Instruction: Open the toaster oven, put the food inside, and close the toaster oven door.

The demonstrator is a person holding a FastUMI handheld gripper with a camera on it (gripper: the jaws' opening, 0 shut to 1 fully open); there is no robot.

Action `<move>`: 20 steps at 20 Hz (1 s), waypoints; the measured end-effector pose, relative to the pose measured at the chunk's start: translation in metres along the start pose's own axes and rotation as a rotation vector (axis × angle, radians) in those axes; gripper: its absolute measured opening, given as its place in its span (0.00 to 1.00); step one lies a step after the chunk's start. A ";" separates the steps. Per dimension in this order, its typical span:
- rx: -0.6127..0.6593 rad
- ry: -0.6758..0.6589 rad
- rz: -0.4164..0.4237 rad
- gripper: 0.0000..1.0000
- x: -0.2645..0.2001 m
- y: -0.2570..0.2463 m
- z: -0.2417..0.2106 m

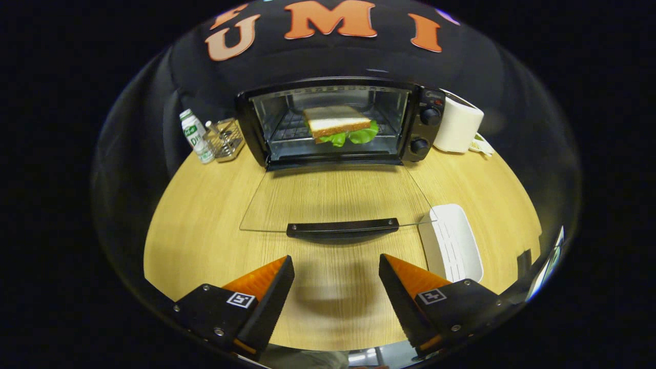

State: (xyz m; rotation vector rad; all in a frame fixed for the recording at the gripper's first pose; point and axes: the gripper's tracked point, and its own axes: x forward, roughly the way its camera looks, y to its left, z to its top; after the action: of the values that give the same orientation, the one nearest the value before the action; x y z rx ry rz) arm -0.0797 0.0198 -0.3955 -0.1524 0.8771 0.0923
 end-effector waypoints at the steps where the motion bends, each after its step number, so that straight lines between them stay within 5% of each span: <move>1: -0.016 0.018 -0.001 0.99 0.003 0.001 -0.004; 20: 0.039 0.100 -0.038 1.00 0.053 0.005 0.002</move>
State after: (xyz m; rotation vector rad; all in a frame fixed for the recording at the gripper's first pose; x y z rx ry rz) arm -0.0451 0.0258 -0.4355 -0.1381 0.9744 0.0318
